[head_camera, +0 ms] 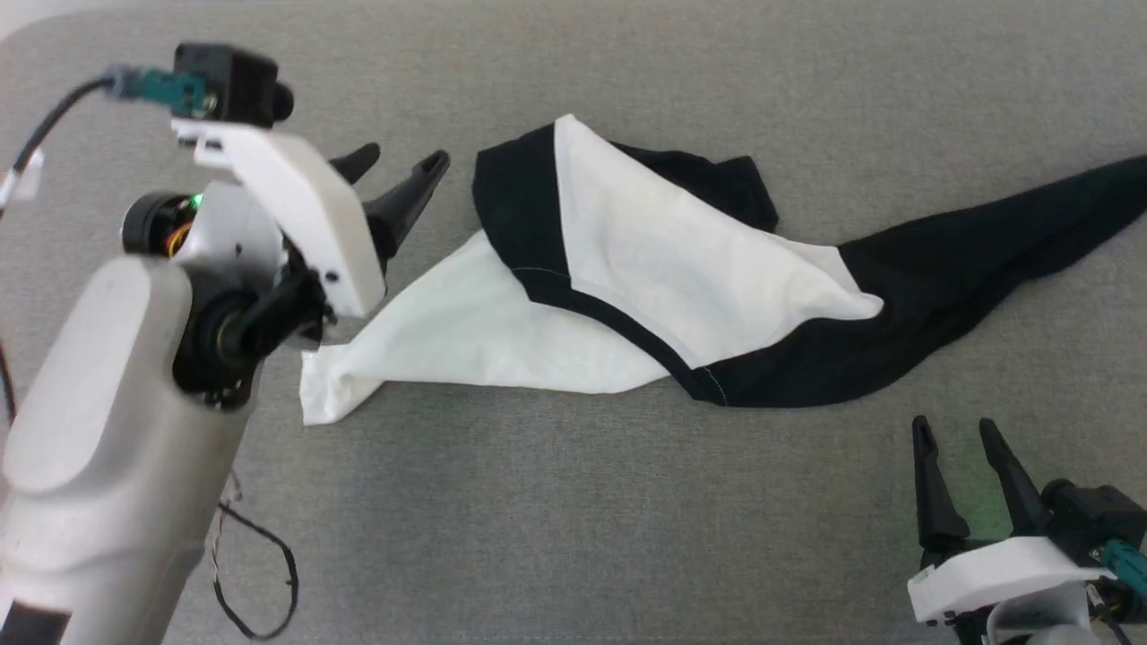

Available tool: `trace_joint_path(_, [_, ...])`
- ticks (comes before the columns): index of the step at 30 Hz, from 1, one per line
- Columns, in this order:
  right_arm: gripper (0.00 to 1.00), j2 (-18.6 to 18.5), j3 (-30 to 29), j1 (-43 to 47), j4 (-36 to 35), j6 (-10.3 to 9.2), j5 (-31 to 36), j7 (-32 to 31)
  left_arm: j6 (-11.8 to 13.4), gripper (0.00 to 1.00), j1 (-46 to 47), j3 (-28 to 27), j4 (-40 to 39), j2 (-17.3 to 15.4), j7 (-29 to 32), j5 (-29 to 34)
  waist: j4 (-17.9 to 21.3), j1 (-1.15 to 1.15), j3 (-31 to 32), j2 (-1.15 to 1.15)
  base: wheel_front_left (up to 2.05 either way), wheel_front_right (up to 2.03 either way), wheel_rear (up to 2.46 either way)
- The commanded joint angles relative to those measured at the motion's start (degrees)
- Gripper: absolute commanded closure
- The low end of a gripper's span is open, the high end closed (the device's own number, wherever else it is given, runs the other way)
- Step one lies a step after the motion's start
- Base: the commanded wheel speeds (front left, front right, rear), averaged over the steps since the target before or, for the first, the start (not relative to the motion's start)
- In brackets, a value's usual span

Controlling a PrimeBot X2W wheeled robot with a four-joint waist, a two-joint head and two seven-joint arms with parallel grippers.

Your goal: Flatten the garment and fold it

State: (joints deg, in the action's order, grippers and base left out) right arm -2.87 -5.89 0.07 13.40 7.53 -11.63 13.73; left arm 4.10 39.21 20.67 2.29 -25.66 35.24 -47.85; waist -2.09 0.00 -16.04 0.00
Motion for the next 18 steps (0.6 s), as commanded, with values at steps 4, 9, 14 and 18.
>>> trace_joint_path(4, [0.0, 0.0, 0.6, -1.8, -0.8, -0.04, -0.6, 0.6, 0.9, 0.0, 5.4, 0.9, 6.7, 1.6, 5.2, -2.2, 3.8, 0.0, -3.2, 0.0, 0.0, 0.0, 0.0])
trace_joint_path(9, [0.0, 0.0, 0.8, -2.6, -1.4, -0.04, -1.3, 0.9, 1.6, 0.0, 7.5, 1.4, 10.5, 0.9, 9.8, -3.2, 7.4, 0.0, -6.0, 0.0, 0.0, 0.0, 0.0])
trace_joint_path(14, [0.0, 0.0, 0.7, -3.0, -1.4, -0.04, -1.7, 1.1, 2.6, 0.0, 7.3, 1.4, 12.2, -0.2, 11.9, -3.6, 9.7, 0.0, -7.8, 0.0, 0.0, 0.0, 0.0])
trace_joint_path(18, [0.0, 0.0, 1.2, -3.3, -1.3, -0.04, -2.0, 1.2, 3.3, 0.0, 6.7, 0.4, 13.4, -0.1, 12.2, -4.8, 10.8, 0.0, -8.6, 0.0, 0.0, 0.0, 0.0])
